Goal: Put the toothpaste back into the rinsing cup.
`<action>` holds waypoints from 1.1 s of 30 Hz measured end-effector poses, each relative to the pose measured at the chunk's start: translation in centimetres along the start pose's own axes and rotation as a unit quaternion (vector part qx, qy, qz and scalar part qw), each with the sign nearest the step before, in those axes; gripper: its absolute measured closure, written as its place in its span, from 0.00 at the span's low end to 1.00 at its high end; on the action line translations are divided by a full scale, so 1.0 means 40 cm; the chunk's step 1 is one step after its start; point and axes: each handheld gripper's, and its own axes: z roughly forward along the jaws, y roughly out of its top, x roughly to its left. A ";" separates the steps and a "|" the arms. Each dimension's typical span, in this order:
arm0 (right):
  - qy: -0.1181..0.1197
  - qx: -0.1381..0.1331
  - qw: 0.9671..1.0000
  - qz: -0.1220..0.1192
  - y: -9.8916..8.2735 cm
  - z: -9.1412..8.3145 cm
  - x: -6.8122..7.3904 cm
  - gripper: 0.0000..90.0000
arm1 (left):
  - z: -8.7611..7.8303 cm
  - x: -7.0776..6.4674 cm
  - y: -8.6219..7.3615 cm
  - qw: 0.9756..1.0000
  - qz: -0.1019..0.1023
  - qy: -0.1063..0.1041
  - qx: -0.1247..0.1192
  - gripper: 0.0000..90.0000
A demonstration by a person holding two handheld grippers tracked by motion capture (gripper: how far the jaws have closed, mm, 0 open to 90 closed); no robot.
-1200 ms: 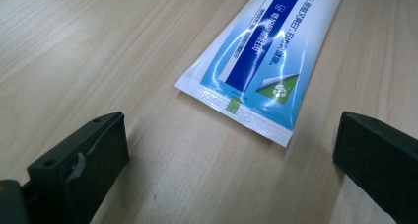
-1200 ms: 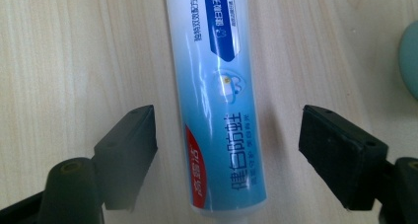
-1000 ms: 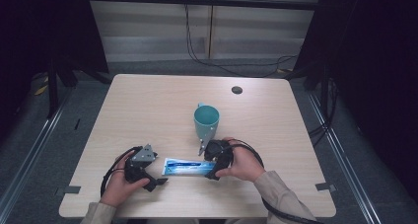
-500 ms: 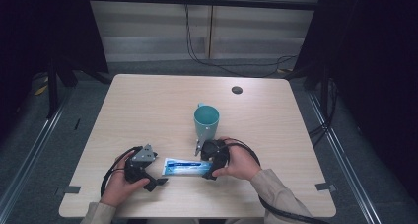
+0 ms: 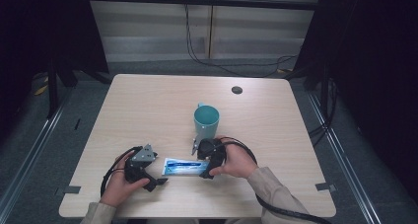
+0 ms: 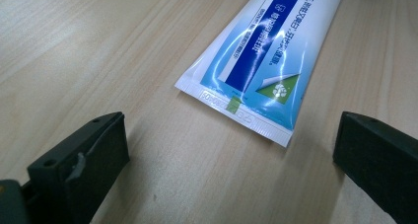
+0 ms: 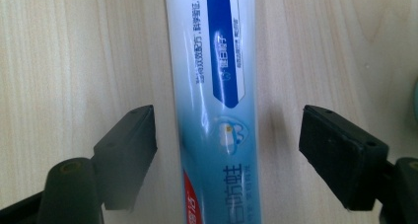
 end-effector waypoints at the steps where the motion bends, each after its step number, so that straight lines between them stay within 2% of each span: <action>1: 0.000 -0.002 1.000 -0.002 0.002 0.001 0.000 0.24 | 0.000 0.000 0.000 1.000 0.000 0.000 0.000 0.00; 13: 0.001 0.003 1.000 -0.005 0.028 0.018 -0.001 0.25 | 0.000 0.000 0.000 1.000 -0.001 0.000 -0.001 0.00; 18: 0.007 0.008 1.000 -0.013 0.037 0.027 0.000 0.30 | 0.000 0.000 0.000 1.000 -0.001 0.000 -0.001 0.00; 19: 0.007 0.005 1.000 -0.021 0.039 0.032 -0.002 0.31 | 0.000 0.000 0.000 1.000 0.000 0.000 0.000 0.00; 23: 0.011 0.009 1.000 -0.022 0.046 0.038 0.001 0.33 | 0.000 0.000 0.000 1.000 0.000 0.000 0.000 0.00; 25: 0.021 0.010 0.999 -0.026 0.049 0.043 0.001 0.42 | 0.000 0.000 0.000 1.000 0.000 0.000 0.000 0.00; 27: 0.029 0.016 0.999 -0.027 0.052 0.049 0.004 0.44 | 0.000 0.000 0.000 1.000 -0.001 0.000 -0.001 0.00; 29: 0.023 0.017 0.999 -0.031 0.056 0.054 0.006 0.44 | 0.000 0.000 0.000 1.000 -0.001 0.000 -0.001 0.00; 30: 0.023 0.019 0.999 -0.023 0.058 0.054 0.008 0.47 | 0.000 0.000 0.000 1.000 0.000 0.000 0.000 0.00; 33: 0.016 0.026 0.999 -0.024 0.062 0.050 0.005 0.55 | 0.000 0.000 0.000 1.000 -0.001 0.000 -0.001 0.00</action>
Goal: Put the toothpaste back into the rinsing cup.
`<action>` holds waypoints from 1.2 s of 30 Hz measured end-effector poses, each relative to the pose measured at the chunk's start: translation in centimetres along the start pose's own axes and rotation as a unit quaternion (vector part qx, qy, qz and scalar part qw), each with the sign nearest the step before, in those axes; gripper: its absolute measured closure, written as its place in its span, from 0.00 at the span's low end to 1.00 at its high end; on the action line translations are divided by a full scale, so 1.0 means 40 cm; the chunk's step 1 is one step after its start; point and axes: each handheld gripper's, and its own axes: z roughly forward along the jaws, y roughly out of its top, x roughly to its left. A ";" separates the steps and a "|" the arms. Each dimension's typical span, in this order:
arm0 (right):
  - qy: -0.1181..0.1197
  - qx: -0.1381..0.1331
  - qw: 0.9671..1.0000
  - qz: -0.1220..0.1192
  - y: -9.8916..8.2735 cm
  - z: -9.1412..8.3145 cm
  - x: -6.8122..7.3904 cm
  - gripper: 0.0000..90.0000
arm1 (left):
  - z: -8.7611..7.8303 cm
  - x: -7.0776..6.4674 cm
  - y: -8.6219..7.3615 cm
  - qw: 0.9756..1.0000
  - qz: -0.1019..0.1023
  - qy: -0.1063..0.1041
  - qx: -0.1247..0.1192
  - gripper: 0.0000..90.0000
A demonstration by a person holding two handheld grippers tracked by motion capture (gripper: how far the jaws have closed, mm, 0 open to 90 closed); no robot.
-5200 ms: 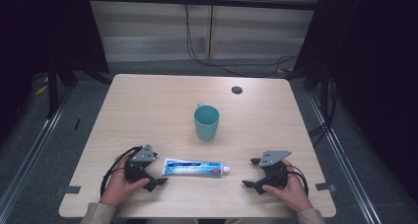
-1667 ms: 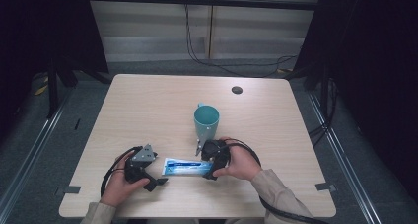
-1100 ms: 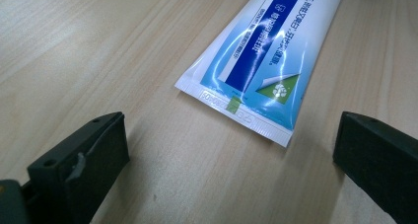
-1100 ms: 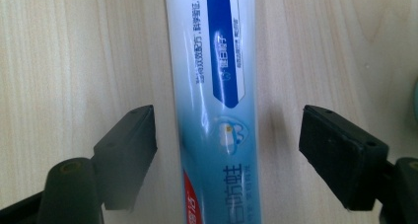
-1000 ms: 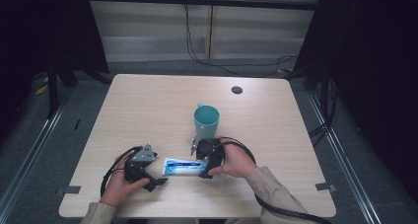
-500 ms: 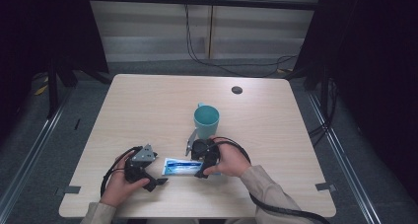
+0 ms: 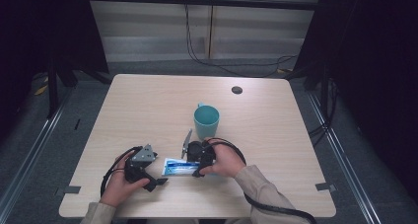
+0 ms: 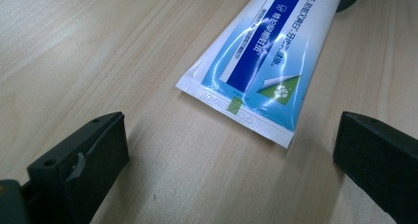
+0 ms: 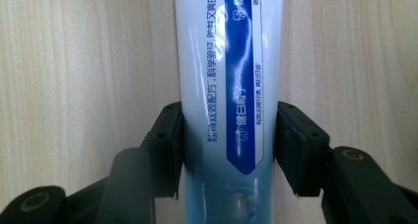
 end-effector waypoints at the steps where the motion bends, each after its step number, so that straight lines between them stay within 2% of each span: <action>1: -0.001 0.004 1.000 0.001 0.001 -0.001 0.000 0.58 | 0.000 0.000 0.000 1.000 0.001 0.000 0.000 0.00; 4: -0.004 0.008 1.000 0.001 0.004 -0.008 0.004 0.72 | 0.000 0.000 0.000 1.000 0.000 0.000 0.000 0.00; 5: -0.002 0.004 1.000 0.008 0.002 -0.016 0.003 0.78 | 0.000 0.000 0.000 1.000 0.000 0.000 0.000 0.00; 7: 0.000 -0.011 1.000 0.027 -0.007 -0.023 0.002 0.82 | 0.000 0.000 0.000 1.000 0.000 0.000 0.000 0.00; 9: 0.001 -0.017 1.000 0.025 -0.011 -0.026 0.000 0.82 | 0.000 0.000 0.000 1.000 0.001 0.000 0.001 0.00; 14: -0.005 -0.060 0.997 0.053 -0.054 -0.039 -0.006 0.83 | 0.000 0.000 0.000 1.000 0.000 0.000 0.000 0.00; 17: -0.002 -0.068 0.996 0.059 -0.064 -0.051 -0.006 0.83 | 0.000 0.000 0.000 1.000 0.000 0.000 0.001 0.00; 20: -0.012 -0.087 0.995 0.047 -0.071 -0.070 -0.006 0.83 | 0.000 0.000 0.000 1.000 0.000 0.000 0.001 0.00; 27: -0.009 -0.123 0.991 0.060 -0.092 -0.097 -0.014 0.83 | 0.000 0.000 0.000 1.000 0.000 0.000 0.001 0.00; 36: -0.018 -0.103 0.992 0.066 -0.119 -0.128 -0.018 0.83 | 0.000 0.000 0.000 1.000 0.001 0.000 0.000 0.00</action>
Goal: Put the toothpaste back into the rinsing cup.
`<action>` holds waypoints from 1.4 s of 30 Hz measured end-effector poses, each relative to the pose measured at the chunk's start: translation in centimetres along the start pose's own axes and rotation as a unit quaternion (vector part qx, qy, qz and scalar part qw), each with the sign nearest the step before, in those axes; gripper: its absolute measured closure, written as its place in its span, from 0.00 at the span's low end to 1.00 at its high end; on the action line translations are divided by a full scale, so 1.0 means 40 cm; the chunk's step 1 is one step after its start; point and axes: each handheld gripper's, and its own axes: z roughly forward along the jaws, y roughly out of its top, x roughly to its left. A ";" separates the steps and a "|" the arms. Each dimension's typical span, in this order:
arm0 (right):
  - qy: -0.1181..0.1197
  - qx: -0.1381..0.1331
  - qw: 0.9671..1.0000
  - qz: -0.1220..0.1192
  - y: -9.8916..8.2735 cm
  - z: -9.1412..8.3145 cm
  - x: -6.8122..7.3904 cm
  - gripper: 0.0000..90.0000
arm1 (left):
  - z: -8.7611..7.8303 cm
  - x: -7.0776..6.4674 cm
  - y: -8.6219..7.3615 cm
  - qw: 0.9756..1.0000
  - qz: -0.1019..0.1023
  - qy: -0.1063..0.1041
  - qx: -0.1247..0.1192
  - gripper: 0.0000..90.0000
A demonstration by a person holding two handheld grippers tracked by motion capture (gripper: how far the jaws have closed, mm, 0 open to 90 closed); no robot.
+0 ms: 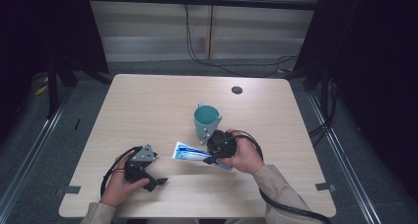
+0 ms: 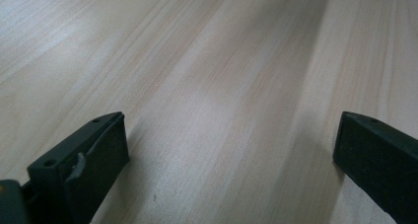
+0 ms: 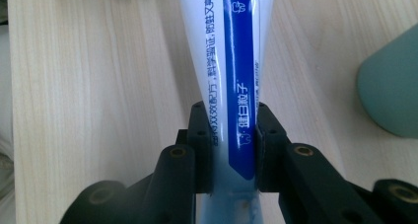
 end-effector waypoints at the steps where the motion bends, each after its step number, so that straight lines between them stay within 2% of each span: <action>1: 0.000 0.000 1.000 0.000 0.000 0.000 0.000 0.83 | 0.000 0.000 0.000 1.000 0.000 0.000 0.000 0.00; 17: -0.013 0.014 1.000 0.011 -0.058 -0.054 -0.018 0.82 | 0.000 0.000 0.000 1.000 0.000 0.000 0.000 0.00; 27: -0.022 0.019 0.999 0.027 -0.120 -0.086 -0.028 0.82 | 0.000 0.000 0.000 1.000 0.000 0.000 0.000 0.00; 34: -0.028 -0.013 0.999 0.039 -0.150 -0.106 -0.038 0.82 | 0.000 0.000 0.000 1.000 0.000 0.000 0.000 0.00; 35: -0.028 -0.013 0.999 0.039 -0.150 -0.106 -0.038 0.82 | 0.000 0.000 0.000 1.000 0.000 0.000 0.000 0.00; 36: -0.029 -0.028 0.998 0.039 -0.155 -0.113 -0.042 0.82 | 0.000 0.000 0.000 1.000 -0.001 0.000 0.000 0.00; 42: -0.033 -0.048 0.997 0.048 -0.160 -0.133 -0.045 0.82 | 0.000 0.000 0.000 1.000 0.000 0.000 0.000 0.00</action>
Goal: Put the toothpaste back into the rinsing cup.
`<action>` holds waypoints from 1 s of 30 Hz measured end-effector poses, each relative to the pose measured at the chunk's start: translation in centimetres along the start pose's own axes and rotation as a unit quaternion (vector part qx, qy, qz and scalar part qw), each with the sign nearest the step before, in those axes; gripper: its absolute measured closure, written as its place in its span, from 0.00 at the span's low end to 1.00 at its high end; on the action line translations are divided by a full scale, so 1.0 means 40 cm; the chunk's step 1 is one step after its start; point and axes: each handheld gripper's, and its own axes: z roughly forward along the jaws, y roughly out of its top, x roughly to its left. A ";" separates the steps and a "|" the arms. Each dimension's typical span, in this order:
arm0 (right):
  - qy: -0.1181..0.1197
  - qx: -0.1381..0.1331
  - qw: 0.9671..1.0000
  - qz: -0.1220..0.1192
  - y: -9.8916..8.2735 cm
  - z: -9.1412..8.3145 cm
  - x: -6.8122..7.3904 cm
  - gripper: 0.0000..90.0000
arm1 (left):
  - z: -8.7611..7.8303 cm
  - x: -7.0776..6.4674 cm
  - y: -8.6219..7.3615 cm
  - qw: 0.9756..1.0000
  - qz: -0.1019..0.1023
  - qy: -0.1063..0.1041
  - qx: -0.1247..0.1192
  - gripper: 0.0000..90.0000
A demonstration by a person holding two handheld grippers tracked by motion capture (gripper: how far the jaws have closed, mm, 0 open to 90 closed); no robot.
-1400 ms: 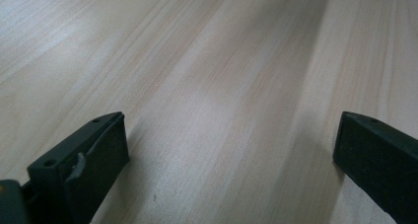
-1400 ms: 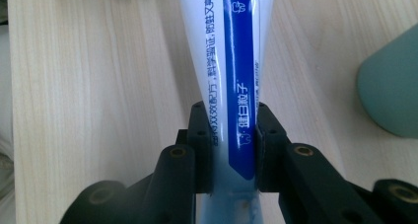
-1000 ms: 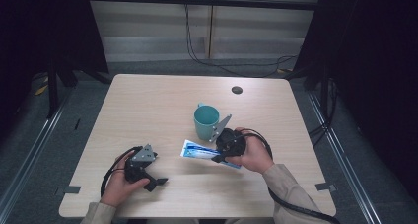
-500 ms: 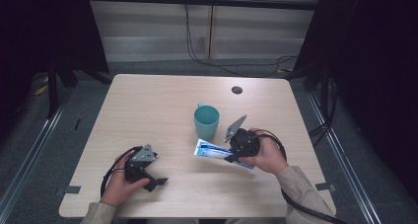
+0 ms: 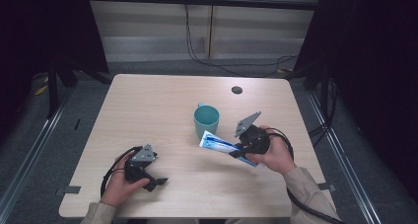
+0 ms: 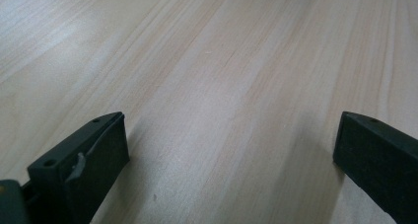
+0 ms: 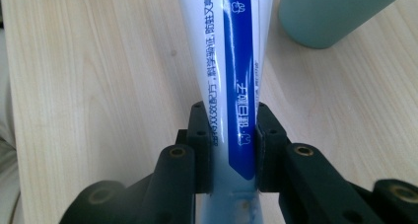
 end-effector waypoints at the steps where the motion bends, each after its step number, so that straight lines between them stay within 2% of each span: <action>1: 0.001 -0.004 1.000 0.002 -0.001 -0.002 -0.002 0.82 | 0.000 0.000 0.000 1.000 0.000 0.000 0.000 0.00; 8: 0.002 -0.032 0.999 0.011 -0.012 -0.018 -0.010 0.82 | 0.000 0.000 0.000 1.000 0.000 0.000 0.000 0.00; 13: -0.001 -0.041 0.999 0.015 -0.014 -0.029 -0.010 0.82 | 0.000 0.000 0.000 1.000 0.000 0.000 0.000 0.00; 19: 0.003 -0.065 0.997 0.028 -0.017 -0.042 -0.018 0.82 | 0.000 0.000 0.000 1.000 0.000 0.000 0.000 0.00; 22: 0.001 -0.081 0.996 0.033 -0.021 -0.048 -0.023 0.82 | 0.000 0.000 0.000 1.000 0.000 0.000 0.000 0.00; 30: -0.005 -0.130 0.990 0.058 -0.025 -0.070 -0.034 0.82 | 0.000 0.000 0.000 1.000 0.000 0.000 0.000 0.00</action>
